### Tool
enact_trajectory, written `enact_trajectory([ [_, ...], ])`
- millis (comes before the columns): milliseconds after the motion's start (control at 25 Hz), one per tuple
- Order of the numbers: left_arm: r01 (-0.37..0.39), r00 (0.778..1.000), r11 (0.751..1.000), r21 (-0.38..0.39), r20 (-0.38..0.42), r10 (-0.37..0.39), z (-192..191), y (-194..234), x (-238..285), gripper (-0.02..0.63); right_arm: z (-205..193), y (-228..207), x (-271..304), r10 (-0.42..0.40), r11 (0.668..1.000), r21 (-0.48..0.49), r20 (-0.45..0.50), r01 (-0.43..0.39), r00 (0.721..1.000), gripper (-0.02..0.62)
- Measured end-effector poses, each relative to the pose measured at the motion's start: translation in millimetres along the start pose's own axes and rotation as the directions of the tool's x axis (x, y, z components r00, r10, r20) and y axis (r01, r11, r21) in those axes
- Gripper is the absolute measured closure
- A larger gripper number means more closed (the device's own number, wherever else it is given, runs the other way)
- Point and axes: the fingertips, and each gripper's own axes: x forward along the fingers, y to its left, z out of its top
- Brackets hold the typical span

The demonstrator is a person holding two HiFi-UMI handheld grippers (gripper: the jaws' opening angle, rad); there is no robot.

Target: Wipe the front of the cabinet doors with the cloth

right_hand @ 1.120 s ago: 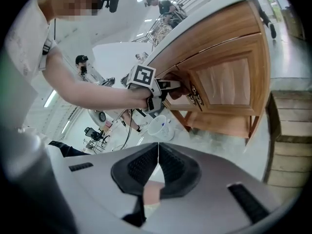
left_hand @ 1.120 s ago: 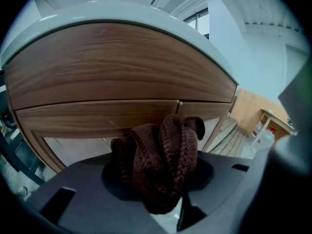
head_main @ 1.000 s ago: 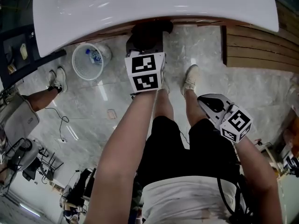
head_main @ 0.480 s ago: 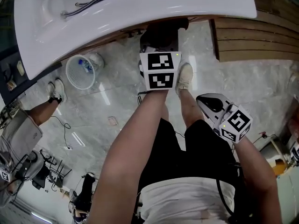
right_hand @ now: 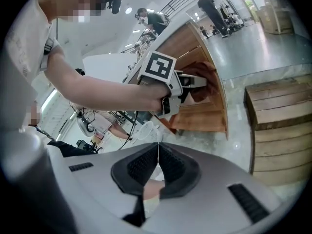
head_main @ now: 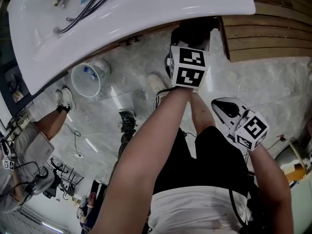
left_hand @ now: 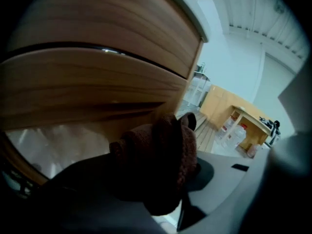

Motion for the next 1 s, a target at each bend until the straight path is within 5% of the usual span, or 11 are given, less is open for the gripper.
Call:
enact_trajectory([
  [160,0.079,0.997,0.997,-0.009,-0.02,-0.079,1,-37,15,0.44,7,-3,-9,-0.028,1.0,-0.004,0.025,0.029,0.999,0.581],
  [440,-0.01,0.999,0.983,-0.185,-0.041,0.003,-15,-9,30,0.44,-1,-24,-21,-0.053,0.998,0.02,0.024,0.053,0.998,0.581],
  [760,-0.234,0.972,0.88,-0.414,-0.067,0.227,-64,93,-19,0.44,-1,-11,-9,-0.028,1.0,0.0,0.002,0.028,1.0,0.581],
  [1000,-0.318,0.946,0.822,-0.472,-0.103,0.307,-97,138,-52,0.44,-1,-3,2,-0.022,1.0,-0.016,-0.021,0.021,1.0,0.581],
])
